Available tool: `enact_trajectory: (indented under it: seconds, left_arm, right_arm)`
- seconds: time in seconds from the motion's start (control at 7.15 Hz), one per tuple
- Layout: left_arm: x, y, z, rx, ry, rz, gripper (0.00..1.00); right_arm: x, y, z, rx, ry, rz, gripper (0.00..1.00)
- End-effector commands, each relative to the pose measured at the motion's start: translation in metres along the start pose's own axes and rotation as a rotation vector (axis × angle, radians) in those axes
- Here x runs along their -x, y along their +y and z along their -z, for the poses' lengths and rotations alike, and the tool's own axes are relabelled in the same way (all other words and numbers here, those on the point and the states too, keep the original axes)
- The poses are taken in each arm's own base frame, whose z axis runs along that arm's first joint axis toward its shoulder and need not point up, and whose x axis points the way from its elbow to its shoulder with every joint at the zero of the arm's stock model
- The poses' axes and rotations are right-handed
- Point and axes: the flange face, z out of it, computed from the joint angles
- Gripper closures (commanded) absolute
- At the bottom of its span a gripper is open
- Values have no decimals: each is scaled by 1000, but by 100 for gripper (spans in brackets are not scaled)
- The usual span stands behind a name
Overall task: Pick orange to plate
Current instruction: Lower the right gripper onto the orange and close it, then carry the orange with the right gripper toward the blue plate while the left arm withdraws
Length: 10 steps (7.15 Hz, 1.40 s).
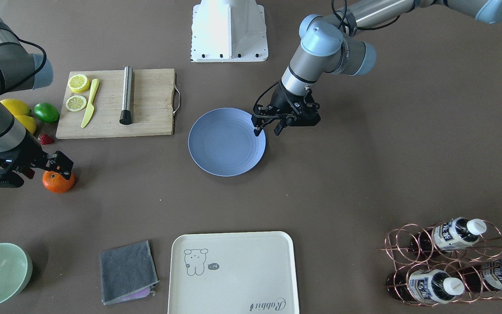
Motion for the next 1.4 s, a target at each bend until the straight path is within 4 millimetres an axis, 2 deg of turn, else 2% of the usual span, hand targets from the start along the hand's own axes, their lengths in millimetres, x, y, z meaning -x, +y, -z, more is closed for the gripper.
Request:
enact_trajectory:
  seconds: [0.0,0.28,0.42,0.56,0.7,0.84,0.98,1.12,1.26]
  left_arm:
    - [0,-7,4,-10,4,3,2]
    - [0,-6,5,-10,5,3,2]
    - [-1,-5,8,-3,10,2,2]
    - [1,-9,9,3,7,6,2]
    - [5,-12,10,1,5,9,2]
    - [3,-26,25,19,19,-27,2]
    - [31,-63,51,16,8,-96,2]
    - [82,-71,73,2,-31,-218,2]
    - [124,-100,90,-33,-83,-333,2]
  right_arm:
    - [5,3,-24,22,29,8,0]
    - [3,8,-41,27,34,19,0]
    - [3,9,-40,28,32,18,69]
    - [9,8,-36,25,20,33,100]
    - [14,6,-26,12,3,37,100]
    - [23,0,2,-7,-36,34,100]
    - [39,-1,24,-8,-89,40,100]
    - [59,-1,40,-30,-121,18,100]
    - [92,8,43,-31,-145,-1,100]
